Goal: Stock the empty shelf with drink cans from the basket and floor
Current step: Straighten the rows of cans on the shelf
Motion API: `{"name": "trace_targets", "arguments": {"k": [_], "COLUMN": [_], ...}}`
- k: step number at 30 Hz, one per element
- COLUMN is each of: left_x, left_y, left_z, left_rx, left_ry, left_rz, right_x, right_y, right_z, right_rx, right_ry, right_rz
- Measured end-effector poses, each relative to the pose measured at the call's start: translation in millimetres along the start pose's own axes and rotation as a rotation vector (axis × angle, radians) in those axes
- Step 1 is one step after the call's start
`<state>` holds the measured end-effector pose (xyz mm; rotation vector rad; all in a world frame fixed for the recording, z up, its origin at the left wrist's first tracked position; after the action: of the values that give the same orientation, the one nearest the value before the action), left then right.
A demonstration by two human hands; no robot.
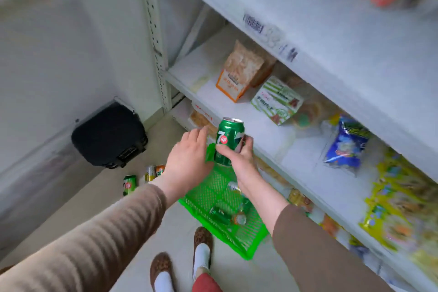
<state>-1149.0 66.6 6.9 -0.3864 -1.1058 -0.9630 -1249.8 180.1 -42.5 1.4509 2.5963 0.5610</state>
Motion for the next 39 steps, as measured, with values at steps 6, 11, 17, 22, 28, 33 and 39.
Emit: {"name": "trace_targets", "arguments": {"k": [6,11,17,22,28,33,39], "left_x": [134.4,189.4,214.7,213.7,217.9,218.9,214.1], "left_y": [29.3,17.0,-44.2,-101.4,-145.1,-176.5,-205.4], "left_z": [69.5,127.2,191.4,221.7,232.5,235.0,242.2], "left_rx": [-0.165,-0.284,-0.31,-0.275,-0.216,-0.206,-0.218], "left_ry": [0.043,0.031,0.03,-0.034,-0.03,-0.044,-0.038], "left_rz": [0.158,0.203,0.182,0.143,0.116,0.112,0.094], "right_x": [21.5,65.4,122.3,142.5,132.5,121.6,117.4], "right_y": [67.7,78.1,18.2,-50.8,-112.0,-157.4,-205.5], "right_z": [-158.8,-240.5,-299.8,-315.9,-337.7,-350.9,-356.5], "right_rx": [0.232,0.363,0.419,0.383,0.422,0.387,0.312], "right_ry": [-0.189,-0.229,-0.088,0.184,0.222,0.177,0.216], "right_rz": [-0.093,-0.029,0.265,0.428,0.453,0.505,0.581]}}
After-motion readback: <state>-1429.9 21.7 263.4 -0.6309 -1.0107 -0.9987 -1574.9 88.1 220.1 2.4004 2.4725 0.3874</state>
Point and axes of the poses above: each hand's wrist, its own y-axis away from the middle knuckle, its own x-axis out of the back of the hand, z = x × y, the point moved 5 cm from there along -y, towards the middle knuckle, and after that the axes turned 6 degrees about x, right-handed, at the moved point
